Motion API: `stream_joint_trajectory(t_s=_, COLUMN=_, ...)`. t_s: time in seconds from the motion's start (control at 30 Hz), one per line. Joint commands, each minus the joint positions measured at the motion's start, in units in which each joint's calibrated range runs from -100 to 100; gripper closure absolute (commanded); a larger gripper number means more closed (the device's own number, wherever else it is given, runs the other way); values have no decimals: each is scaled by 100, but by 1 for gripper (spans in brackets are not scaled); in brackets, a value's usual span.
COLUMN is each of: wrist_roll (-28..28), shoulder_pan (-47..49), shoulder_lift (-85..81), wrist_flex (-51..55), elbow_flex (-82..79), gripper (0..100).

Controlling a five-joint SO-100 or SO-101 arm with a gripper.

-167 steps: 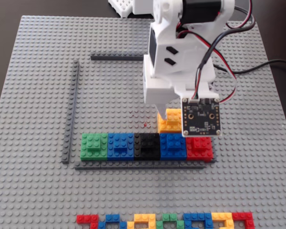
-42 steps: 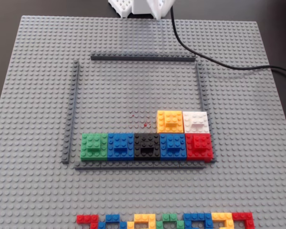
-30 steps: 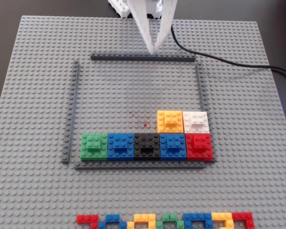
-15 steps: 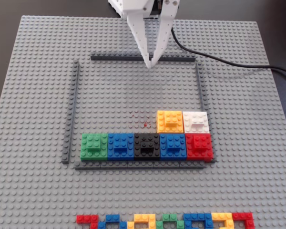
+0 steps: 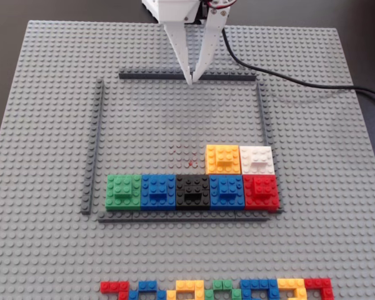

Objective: Grab the cube and place it into the grid

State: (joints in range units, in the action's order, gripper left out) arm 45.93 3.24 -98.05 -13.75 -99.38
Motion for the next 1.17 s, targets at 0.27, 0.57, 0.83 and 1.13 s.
stream_joint_trajectory(t_s=0.27, wrist_roll=-63, shoulder_pan=-41, shoulder_lift=-195, wrist_flex=95, elbow_flex=-53, gripper=100)
stream_joint_trajectory(t_s=0.57, wrist_roll=-88, shoulder_pan=-41, shoulder_lift=-195, wrist_flex=114, elbow_flex=-53, gripper=100)
stream_joint_trajectory(t_s=0.83, wrist_roll=-73, shoulder_pan=-48, shoulder_lift=-195, wrist_flex=110, elbow_flex=-53, gripper=100)
stream_joint_trajectory(t_s=1.13, wrist_roll=-44, shoulder_pan=-56, shoulder_lift=-195, wrist_flex=80, elbow_flex=-53, gripper=100)
